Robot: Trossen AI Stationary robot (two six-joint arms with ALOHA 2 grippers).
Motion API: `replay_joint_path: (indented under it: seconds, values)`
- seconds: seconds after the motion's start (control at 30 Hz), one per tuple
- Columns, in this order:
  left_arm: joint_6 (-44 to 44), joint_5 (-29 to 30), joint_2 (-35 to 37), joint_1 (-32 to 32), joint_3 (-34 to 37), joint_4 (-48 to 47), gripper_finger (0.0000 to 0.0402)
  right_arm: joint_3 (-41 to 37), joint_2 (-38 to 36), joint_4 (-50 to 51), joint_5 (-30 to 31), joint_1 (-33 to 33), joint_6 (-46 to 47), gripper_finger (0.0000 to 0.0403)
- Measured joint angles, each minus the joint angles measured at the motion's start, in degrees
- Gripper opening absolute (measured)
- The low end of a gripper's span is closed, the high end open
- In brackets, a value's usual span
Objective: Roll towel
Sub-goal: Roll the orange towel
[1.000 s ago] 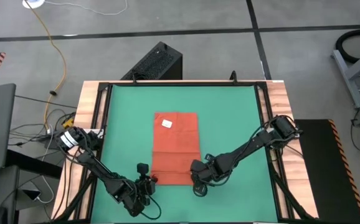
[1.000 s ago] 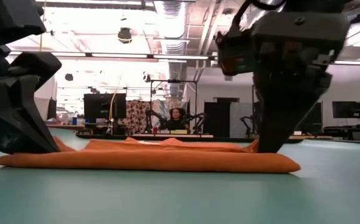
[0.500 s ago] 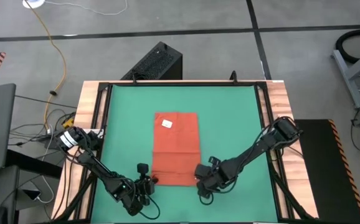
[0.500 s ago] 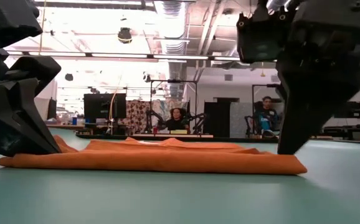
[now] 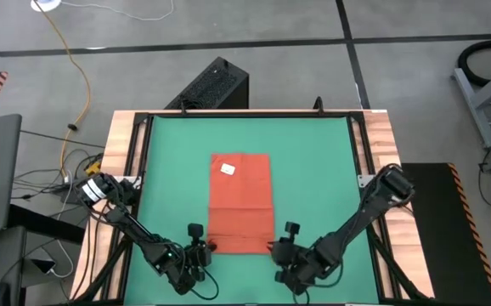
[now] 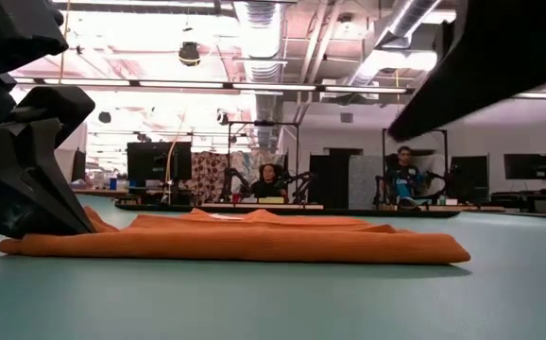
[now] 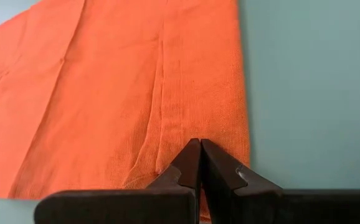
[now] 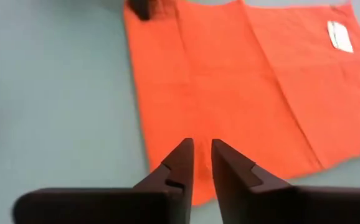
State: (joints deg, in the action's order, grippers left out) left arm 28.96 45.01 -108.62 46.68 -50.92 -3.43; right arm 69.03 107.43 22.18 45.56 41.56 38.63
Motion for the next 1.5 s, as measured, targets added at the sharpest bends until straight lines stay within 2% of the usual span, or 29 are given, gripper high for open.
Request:
replay_joint_path:
  seconds: [0.17, 0.4, 0.67, 0.83, 0.9, 1.03, 1.2, 1.4, 1.5]
  values:
    - [-0.3, 0.0, 0.0, 0.0, 0.02, 0.55, 0.0, -0.01, 5.42, -5.01, -0.31, -1.37, -3.57, 0.0041]
    - [0.12, -0.44, 0.0, 0.0, 0.02, 0.41, 0.0, 0.0, 9.7, -1.42, -0.99, -2.71, 3.73, 0.0012]
    - [0.83, -1.2, 0.0, 0.0, 0.0, -0.06, 0.0, 0.1, 9.71, 0.29, -3.18, -1.98, 6.84, 0.0022]
    - [2.09, -2.22, 0.0, -0.02, -0.02, -0.08, 0.0, -0.08, 8.71, 0.6, 0.06, -1.75, 5.11, 0.0029]
    - [2.15, -2.33, 0.0, -0.02, -0.02, -0.08, 0.0, -0.12, 7.14, 1.44, 3.14, -1.58, 4.53, 0.0033]
    - [2.13, -2.4, 0.0, -0.02, -0.02, -0.08, 0.0, -0.06, 2.78, 3.61, 6.78, -0.53, 2.12, 0.0049]
    - [2.11, -2.44, 0.0, -0.02, -0.02, -0.11, 0.0, -0.03, -0.27, -1.05, 7.92, 2.89, -6.56, 0.0082]
    - [2.24, -2.45, 0.0, 0.0, -0.02, -0.1, 0.0, -0.75, -0.26, -2.37, 10.71, 5.63, -7.06, 0.016]
    - [1.76, -2.21, 0.0, 0.0, -0.02, 0.32, 0.0, -4.58, -0.28, -6.93, 14.95, 6.35, -7.19, 0.0205]
